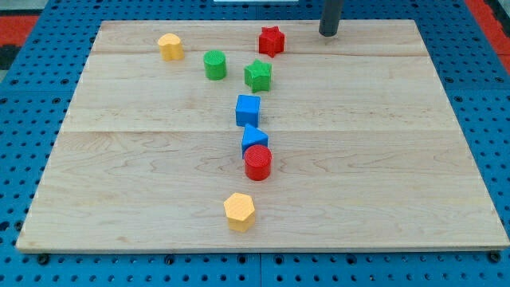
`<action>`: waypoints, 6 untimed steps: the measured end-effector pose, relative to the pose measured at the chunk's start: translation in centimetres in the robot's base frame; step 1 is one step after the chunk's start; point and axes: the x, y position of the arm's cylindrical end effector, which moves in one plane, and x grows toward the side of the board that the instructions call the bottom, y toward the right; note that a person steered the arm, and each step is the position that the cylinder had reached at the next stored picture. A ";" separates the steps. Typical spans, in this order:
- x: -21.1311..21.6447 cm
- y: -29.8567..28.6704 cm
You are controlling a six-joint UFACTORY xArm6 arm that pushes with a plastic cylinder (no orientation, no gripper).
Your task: Push the red star towards the green star
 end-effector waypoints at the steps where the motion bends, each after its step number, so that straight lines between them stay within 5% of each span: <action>1: 0.0 0.0; 4: -0.9 -4.7; 6: 6.9 -9.3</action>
